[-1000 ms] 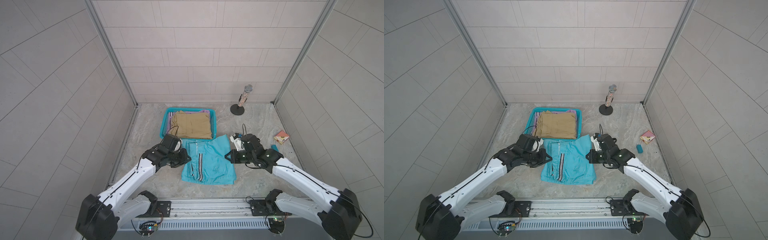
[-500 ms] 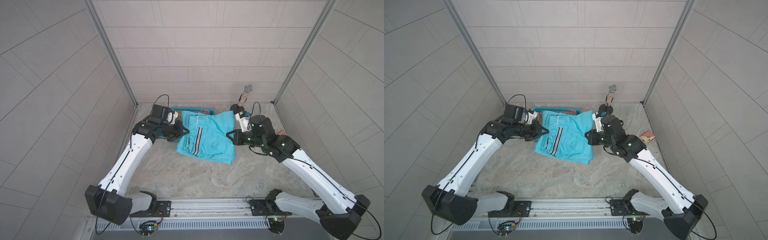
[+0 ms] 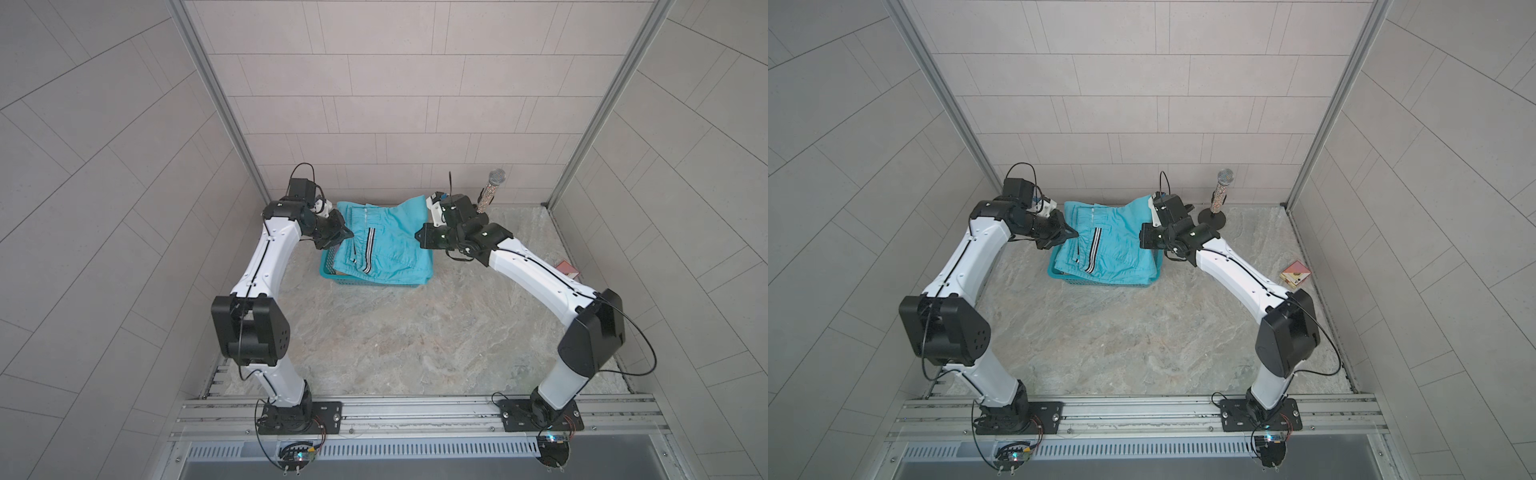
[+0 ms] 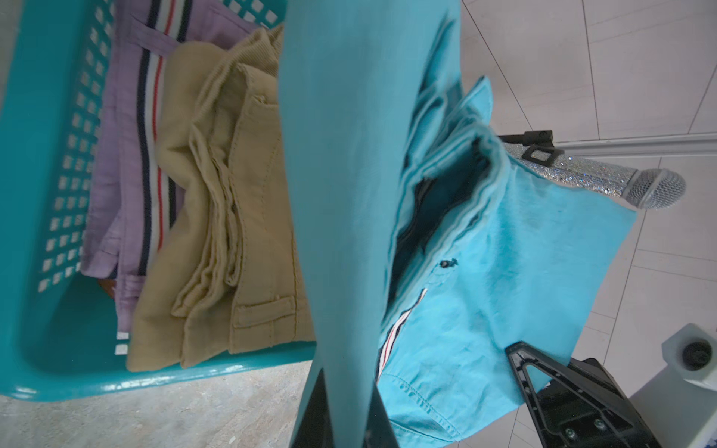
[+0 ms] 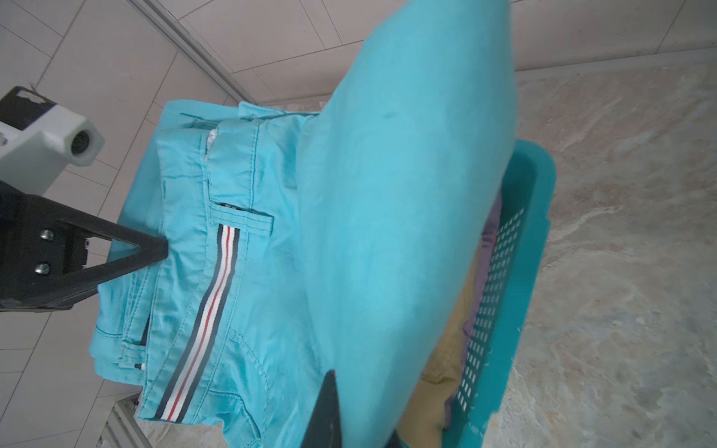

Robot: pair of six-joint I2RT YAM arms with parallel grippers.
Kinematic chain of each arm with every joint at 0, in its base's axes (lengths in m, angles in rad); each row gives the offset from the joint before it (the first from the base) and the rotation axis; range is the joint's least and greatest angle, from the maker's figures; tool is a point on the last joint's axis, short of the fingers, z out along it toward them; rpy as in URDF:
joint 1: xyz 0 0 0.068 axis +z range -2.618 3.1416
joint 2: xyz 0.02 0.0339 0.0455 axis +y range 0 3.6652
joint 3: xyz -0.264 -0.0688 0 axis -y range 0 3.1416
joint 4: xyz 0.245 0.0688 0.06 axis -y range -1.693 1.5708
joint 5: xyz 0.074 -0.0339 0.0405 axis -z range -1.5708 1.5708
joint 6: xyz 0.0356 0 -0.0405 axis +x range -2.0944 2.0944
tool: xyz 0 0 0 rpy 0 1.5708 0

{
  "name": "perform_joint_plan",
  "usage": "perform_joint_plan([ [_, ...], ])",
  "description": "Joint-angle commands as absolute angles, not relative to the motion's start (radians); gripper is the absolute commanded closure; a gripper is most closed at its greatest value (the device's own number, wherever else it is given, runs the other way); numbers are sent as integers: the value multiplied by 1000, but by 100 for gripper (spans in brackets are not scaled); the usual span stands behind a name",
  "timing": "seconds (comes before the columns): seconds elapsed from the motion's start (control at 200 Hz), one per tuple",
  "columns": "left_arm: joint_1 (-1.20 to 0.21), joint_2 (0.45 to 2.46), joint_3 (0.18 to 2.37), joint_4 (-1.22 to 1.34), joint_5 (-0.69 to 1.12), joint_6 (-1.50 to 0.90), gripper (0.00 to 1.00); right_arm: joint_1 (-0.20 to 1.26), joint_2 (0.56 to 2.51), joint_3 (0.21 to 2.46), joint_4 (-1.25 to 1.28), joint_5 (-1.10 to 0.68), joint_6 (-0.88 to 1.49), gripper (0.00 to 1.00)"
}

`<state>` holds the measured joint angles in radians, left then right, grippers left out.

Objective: Put the folded long pants in the basket
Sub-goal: Place the long pant in the basket.

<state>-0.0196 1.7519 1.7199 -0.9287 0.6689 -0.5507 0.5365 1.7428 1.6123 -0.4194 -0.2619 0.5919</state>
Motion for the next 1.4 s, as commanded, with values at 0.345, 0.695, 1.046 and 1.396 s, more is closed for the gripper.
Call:
perform_joint_plan([
  [0.345,0,1983,1785,-874,649,-494,100,488,1973,1693,-317,-292,605,100],
  [0.695,4,1945,1773,-880,621,-491,51,489,1941,1606,-293,-293,620,84],
  [1.046,-7,1725,1794,-988,533,-515,16,526,1776,1673,-473,-219,556,48],
  [1.396,-82,1694,1479,-712,564,-616,20,622,1838,1532,-405,-209,603,51],
])
